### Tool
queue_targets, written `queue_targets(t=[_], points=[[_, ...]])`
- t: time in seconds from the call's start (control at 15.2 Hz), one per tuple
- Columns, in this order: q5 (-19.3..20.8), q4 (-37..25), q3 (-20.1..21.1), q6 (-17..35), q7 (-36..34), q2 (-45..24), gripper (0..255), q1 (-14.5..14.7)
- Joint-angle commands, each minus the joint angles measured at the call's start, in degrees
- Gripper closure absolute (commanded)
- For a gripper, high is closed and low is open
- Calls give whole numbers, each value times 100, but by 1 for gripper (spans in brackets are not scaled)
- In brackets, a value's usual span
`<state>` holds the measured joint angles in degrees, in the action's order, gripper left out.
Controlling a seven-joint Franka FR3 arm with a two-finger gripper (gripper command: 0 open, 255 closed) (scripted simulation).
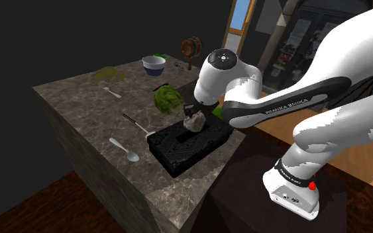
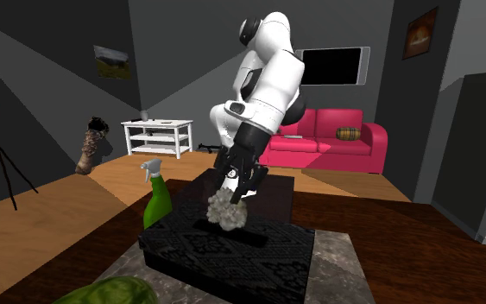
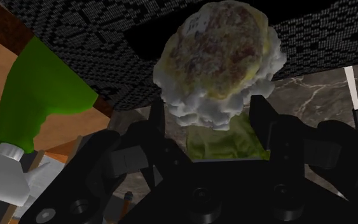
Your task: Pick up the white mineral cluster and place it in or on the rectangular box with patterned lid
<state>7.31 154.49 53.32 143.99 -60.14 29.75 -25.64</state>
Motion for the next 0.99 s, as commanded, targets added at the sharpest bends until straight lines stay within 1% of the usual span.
queue_targets(t=[0.0, 0.26, 0.33, 0.79, 0.86, 0.92], points=[[83, 44, 144, 148, -117, -93, 255, -131], [318, 130, 541, 481, -421, -316, 255, -506], [349, 139, 595, 520, -460, -342, 255, -559], [348, 139, 596, 520, -459, -342, 255, -559], [354, 136, 608, 523, -467, -348, 0, -570], [353, 133, 598, 520, -458, -346, 0, -568]])
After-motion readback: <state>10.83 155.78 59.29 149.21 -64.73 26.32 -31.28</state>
